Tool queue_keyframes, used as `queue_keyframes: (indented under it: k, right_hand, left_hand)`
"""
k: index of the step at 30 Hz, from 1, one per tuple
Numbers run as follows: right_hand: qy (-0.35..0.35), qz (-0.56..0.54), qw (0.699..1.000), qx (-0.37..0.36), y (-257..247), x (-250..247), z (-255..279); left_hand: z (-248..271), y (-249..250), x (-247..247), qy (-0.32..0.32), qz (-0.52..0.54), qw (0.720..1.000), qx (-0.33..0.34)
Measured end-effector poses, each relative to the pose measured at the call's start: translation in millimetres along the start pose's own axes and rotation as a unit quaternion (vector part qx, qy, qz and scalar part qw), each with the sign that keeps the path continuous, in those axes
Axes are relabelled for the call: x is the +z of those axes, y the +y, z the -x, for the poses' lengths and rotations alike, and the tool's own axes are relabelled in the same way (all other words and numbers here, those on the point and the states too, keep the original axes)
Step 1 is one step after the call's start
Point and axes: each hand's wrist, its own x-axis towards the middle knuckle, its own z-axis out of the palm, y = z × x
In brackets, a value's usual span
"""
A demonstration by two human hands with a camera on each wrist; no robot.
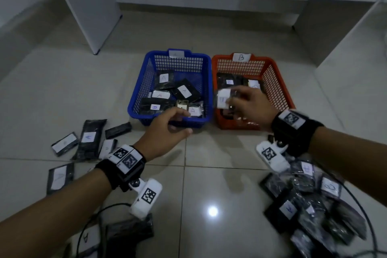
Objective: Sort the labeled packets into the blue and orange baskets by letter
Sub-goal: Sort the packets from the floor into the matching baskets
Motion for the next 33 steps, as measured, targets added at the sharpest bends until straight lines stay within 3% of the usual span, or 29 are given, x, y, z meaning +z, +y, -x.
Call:
queue_keyframes:
  k: [6,11,14,18,25,29,31,33]
  right_hand:
    - [0.084,0.087,0.992,0.032,33,-57,-23]
    - [0.025,0.168,0.983,0.065,60,-56,-31]
    - [0.004,0.190,0.980,0.061,67,-40,-35]
    - [-0.035,0.307,0.950,0.054,67,-30,-41]
    - [-0.078,0.332,0.938,0.067,55,-30,-46]
    - [0.005,0.350,0.936,0.041,36,-27,-51]
    - [0.059,0.335,0.940,-0.013,19,-18,-52]
    - [0.070,0.305,0.946,-0.078,1,4,-52]
  left_hand:
    - [-11,-3,17,-0.007,-0.041,0.998,0.041]
    - [-4,-12,17,-0.026,-0.047,0.998,0.045]
    - [1,-15,15,-0.027,-0.013,1.000,0.001]
    - [13,-23,5,-0.064,-0.018,0.997,-0.034]
    - [35,-43,-28,-0.060,-0.070,0.994,-0.060]
    - [48,-49,-49,-0.030,-0.077,0.995,-0.062]
    - [57,-53,-62,-0.010,-0.086,0.994,-0.070]
    - [68,-61,-76,0.013,-0.102,0.991,-0.087]
